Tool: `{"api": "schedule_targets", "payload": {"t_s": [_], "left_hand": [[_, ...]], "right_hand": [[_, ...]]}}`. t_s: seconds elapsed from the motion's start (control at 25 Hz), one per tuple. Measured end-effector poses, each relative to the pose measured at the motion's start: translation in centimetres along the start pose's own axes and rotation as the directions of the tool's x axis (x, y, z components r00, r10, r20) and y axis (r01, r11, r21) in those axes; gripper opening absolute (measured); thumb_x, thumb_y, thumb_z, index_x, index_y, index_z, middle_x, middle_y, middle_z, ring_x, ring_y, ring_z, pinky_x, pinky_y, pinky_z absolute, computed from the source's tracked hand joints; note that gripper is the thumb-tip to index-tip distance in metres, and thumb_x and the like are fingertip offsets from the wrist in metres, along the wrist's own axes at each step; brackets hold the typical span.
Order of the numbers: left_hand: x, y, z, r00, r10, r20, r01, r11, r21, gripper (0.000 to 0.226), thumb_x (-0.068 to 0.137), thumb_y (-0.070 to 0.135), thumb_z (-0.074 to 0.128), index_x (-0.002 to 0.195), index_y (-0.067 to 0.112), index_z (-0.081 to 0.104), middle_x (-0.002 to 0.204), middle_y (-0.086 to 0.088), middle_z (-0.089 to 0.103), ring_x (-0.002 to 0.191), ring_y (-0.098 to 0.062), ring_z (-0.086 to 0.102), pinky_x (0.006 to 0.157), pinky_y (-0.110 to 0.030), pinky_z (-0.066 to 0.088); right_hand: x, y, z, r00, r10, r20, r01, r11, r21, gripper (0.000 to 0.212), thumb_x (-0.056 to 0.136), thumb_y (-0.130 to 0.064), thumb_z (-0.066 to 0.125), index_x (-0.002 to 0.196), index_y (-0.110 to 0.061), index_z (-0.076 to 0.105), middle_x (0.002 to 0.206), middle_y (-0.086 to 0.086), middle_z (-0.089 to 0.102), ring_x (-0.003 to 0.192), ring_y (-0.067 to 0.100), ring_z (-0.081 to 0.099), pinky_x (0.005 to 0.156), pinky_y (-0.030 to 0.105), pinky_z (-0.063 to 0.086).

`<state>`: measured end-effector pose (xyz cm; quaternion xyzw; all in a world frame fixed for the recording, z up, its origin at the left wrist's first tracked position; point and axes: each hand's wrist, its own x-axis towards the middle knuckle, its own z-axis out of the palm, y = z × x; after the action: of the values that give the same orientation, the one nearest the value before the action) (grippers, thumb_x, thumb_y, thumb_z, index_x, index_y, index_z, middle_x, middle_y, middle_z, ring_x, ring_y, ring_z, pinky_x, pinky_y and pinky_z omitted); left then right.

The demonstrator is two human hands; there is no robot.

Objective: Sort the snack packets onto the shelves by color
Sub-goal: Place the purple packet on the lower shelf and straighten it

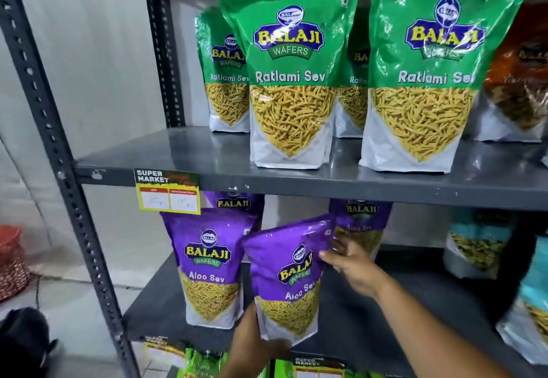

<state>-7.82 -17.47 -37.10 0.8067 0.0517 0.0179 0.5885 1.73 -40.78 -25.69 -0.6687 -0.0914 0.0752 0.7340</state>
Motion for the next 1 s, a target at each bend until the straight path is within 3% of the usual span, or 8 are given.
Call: {"api": "schedule_targets", "payload": {"t_s": [0.08,0.24,0.36,0.4,0.56,0.72,0.88,1.0], "left_hand": [[1.1,1.4,0.0,0.999,0.021,-0.042,-0.020,1.000,0.014,0.064,0.040,0.029,0.089,0.096,0.020,0.059,0.091,0.002,0.073,0.080,-0.019,0.071,0.067,-0.041,0.061],[3.3,1.6,0.9,1.000,0.011,0.016,-0.011,0.999,-0.036,0.055,0.037,0.021,0.090,0.087,0.016,0.067,0.089,0.001,0.079,0.088,-0.023,0.073,0.079,-0.047,0.059],[3.2,4.2,3.8,0.987,0.093,0.131,-0.078,0.990,-0.116,0.040,0.050,-0.006,0.085,0.084,0.009,0.069,0.081,0.006,0.079,0.082,-0.016,0.070,0.075,-0.032,0.058],[3.2,5.1,5.3,0.976,0.117,0.183,-0.093,0.987,-0.134,0.037,0.053,-0.010,0.083,0.083,0.008,0.069,0.077,0.008,0.078,0.077,-0.012,0.069,0.071,-0.027,0.057],[4.4,7.4,10.6,0.938,0.146,0.315,-0.102,0.983,-0.152,0.039,0.059,-0.018,0.077,0.083,0.012,0.067,0.069,0.018,0.076,0.068,0.003,0.067,0.064,-0.016,0.054],[5.6,7.6,14.3,0.944,0.112,0.309,-0.053,0.980,-0.193,0.044,0.056,-0.019,0.079,0.089,0.008,0.066,0.072,0.015,0.076,0.069,-0.003,0.069,0.064,-0.017,0.055],[5.9,6.6,15.4,0.947,0.112,0.301,-0.046,0.975,-0.216,0.049,0.055,-0.011,0.080,0.100,-0.002,0.063,0.096,-0.006,0.077,0.090,-0.024,0.070,0.080,-0.032,0.059],[5.6,6.2,15.6,0.957,0.108,0.270,-0.046,0.973,-0.226,0.055,0.056,-0.012,0.080,0.106,-0.002,0.060,0.104,-0.012,0.073,0.094,-0.020,0.070,0.081,-0.031,0.059]], "right_hand": [[0.6,1.1,0.8,1.000,-0.009,-0.018,0.008,1.000,-0.009,0.033,0.075,-0.003,0.071,0.107,-0.007,0.063,0.096,0.002,0.076,0.092,0.018,0.068,0.066,0.017,0.053],[-1.5,1.5,-0.4,0.980,-0.143,-0.139,0.146,0.989,0.018,0.010,0.071,-0.011,0.074,0.081,-0.010,0.073,0.077,-0.001,0.077,0.077,0.020,0.067,0.070,0.025,0.057],[-3.8,1.1,-4.4,0.961,-0.168,-0.217,0.192,0.977,0.092,0.054,0.042,-0.041,0.089,0.082,-0.009,0.073,0.079,0.002,0.078,0.072,0.014,0.069,0.067,0.025,0.058],[-4.6,0.8,-5.9,0.952,-0.188,-0.241,0.219,0.970,0.105,0.059,0.036,-0.043,0.090,0.081,-0.009,0.073,0.078,0.002,0.078,0.070,0.013,0.070,0.065,0.024,0.058],[-6.1,-0.6,-11.3,0.934,-0.204,-0.295,0.239,0.967,0.089,0.060,0.033,-0.045,0.091,0.078,-0.008,0.073,0.074,0.002,0.077,0.065,0.013,0.069,0.063,0.025,0.059],[-5.9,-0.4,-13.8,0.908,-0.180,-0.377,0.206,0.978,0.029,0.058,0.034,-0.049,0.089,0.074,-0.009,0.073,0.071,0.002,0.076,0.065,0.015,0.067,0.066,0.029,0.059],[-5.5,0.7,-14.6,0.909,-0.173,-0.379,0.183,0.983,-0.008,0.004,0.074,-0.014,0.073,0.077,-0.011,0.072,0.072,-0.001,0.077,0.067,0.016,0.067,0.078,0.042,0.052],[-6.2,1.9,-16.0,0.942,-0.128,-0.310,0.128,0.992,-0.019,0.031,0.075,0.001,0.069,0.099,-0.017,0.065,0.098,0.007,0.074,0.091,0.021,0.066,0.086,0.039,0.052]]}}
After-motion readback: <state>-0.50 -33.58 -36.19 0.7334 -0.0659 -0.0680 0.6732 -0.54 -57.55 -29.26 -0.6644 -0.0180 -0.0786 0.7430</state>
